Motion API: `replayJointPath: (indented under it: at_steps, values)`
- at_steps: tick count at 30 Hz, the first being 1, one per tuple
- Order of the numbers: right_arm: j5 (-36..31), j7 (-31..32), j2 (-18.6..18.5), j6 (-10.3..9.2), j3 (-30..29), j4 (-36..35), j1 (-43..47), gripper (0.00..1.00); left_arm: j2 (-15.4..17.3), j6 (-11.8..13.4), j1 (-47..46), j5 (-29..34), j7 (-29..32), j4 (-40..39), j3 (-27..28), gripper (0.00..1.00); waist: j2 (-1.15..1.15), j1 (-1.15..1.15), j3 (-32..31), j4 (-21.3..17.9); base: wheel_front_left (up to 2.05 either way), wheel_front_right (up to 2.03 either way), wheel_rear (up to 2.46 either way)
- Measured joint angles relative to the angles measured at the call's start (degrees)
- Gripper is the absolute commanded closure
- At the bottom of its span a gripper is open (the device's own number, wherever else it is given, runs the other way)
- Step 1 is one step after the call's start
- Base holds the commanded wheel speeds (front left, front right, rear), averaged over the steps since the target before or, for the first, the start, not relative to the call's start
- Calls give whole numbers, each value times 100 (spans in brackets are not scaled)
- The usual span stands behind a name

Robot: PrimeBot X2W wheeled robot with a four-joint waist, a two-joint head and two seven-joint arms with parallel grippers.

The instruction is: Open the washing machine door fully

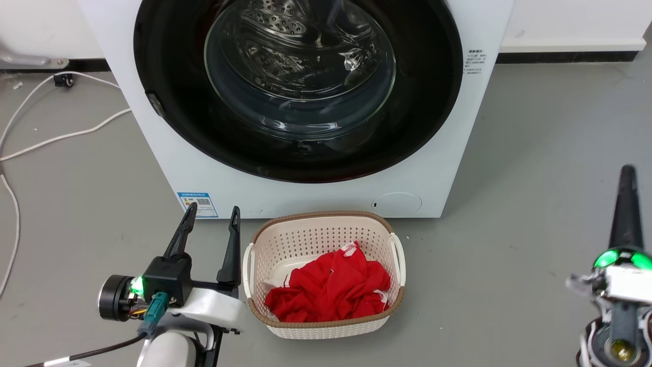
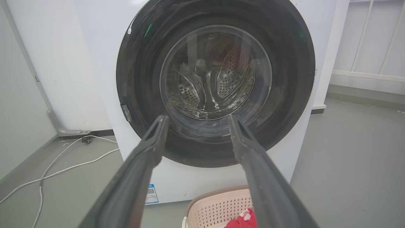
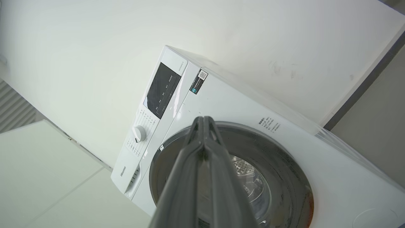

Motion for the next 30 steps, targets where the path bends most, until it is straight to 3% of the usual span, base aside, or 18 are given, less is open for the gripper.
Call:
replayJointPath:
  at_steps: [3,10,15,22,26,30]
  values:
    - [810,-5,0,0,-169,33,-352,100,-12,5,-27,2,0,-23,18,0,0,0,69,-15,0,0,0]
    - [1978,544,-14,-1,-787,690,-1577,100,-46,41,-211,20,0,-104,63,0,0,1,339,-32,0,0,0]
    - [2361,856,-365,-1,-1102,1577,-2607,100,-75,36,-393,30,0,-165,88,0,0,1,598,-2,0,0,0]
    - [2073,1385,-1207,-1,-995,2880,-4064,100,-136,52,-604,36,0,-240,123,0,0,1,949,139,0,0,0]
    - [1519,1546,-1696,-1,-747,3411,-4920,100,-172,85,-715,53,0,-358,130,0,0,1,1177,211,0,0,0]
    - [1157,2113,-1862,-1,-410,4010,-5665,100,-211,85,-805,70,0,-465,125,0,0,1,1398,287,0,0,0]
